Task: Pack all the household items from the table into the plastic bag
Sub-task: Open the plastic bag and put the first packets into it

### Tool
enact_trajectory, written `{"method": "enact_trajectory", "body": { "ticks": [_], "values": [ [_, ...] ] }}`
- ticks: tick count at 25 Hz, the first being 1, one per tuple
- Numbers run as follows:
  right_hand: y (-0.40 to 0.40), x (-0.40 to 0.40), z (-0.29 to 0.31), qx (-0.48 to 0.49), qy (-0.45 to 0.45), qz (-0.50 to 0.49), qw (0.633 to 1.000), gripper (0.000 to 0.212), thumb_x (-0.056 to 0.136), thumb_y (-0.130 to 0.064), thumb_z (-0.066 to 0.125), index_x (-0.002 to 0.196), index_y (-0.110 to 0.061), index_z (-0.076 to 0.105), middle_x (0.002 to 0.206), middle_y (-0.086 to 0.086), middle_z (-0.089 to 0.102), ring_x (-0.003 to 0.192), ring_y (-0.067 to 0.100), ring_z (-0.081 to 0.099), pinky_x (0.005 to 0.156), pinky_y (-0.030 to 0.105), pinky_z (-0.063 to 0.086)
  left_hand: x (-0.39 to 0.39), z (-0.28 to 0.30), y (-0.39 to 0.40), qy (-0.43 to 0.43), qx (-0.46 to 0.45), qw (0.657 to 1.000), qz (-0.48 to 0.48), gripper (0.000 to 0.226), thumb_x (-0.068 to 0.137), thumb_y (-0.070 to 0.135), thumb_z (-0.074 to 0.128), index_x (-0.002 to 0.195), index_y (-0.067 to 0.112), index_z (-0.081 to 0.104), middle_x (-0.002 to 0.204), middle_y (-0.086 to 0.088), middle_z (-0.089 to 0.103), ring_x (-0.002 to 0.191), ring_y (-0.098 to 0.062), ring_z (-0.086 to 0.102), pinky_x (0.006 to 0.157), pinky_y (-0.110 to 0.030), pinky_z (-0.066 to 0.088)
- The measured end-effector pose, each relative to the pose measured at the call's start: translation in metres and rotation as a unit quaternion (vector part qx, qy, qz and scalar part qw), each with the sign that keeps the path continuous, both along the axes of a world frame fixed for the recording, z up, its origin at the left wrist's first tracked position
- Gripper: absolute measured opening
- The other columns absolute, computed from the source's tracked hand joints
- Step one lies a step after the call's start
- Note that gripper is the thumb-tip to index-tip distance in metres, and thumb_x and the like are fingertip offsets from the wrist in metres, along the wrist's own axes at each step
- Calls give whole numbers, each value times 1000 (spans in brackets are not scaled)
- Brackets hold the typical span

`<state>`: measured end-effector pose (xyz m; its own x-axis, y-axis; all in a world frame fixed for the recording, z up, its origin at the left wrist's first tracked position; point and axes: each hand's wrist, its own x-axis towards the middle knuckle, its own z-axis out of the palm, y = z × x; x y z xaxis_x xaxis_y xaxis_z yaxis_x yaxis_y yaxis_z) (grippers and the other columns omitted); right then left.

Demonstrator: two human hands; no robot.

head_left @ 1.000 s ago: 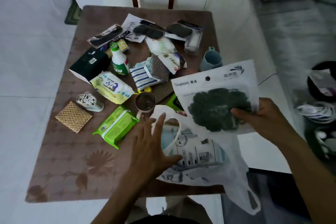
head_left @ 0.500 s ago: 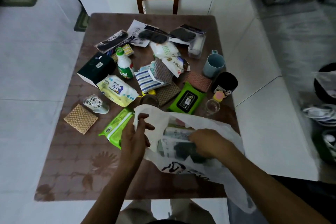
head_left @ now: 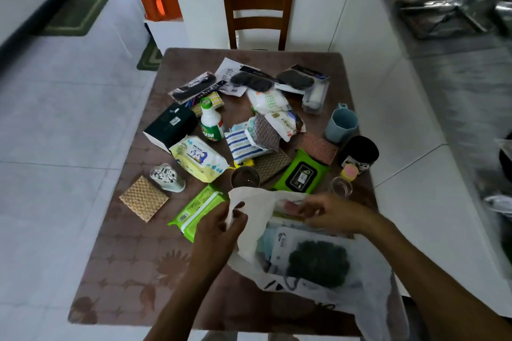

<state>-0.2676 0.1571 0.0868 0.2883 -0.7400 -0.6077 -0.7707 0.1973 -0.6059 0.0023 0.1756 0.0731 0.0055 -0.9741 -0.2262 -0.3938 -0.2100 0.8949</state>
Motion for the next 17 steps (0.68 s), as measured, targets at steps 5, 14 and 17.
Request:
{"method": "enact_trajectory", "body": {
  "ticks": [5, 14, 17],
  "values": [
    [-66, 24, 15, -106, -121, -221, 962, 12, 88, -16, 69, 92, -27, 70, 92, 0, 73, 80, 15, 70, 71, 31, 57, 10, -8, -13, -40, 66, 997, 18, 49, 69, 36, 83, 110, 31, 56, 88, 8, 68, 75, -9, 65, 61, -30, 51],
    [-133, 111, -57, -194, 44, 4, 980, 42, 84, -31, 67, 124, -21, 60, 126, 2, 63, 110, 22, 60, 87, 36, 50, 20, -25, -19, -24, 22, 999, -2, 49, 86, 22, 69, 128, 38, 50, 96, 10, 68, 80, -9, 66, 71, -37, 56],
    [-128, 123, -73, -237, 127, 61, 961, 36, 86, -25, 63, 121, -16, 61, 122, 8, 63, 113, 30, 56, 90, 41, 49, 39, -35, -14, -29, 76, 994, -74, 42, 79, 31, 74, 117, 39, 58, 92, 16, 69, 89, -7, 67, 74, -27, 54]
  ]
}}
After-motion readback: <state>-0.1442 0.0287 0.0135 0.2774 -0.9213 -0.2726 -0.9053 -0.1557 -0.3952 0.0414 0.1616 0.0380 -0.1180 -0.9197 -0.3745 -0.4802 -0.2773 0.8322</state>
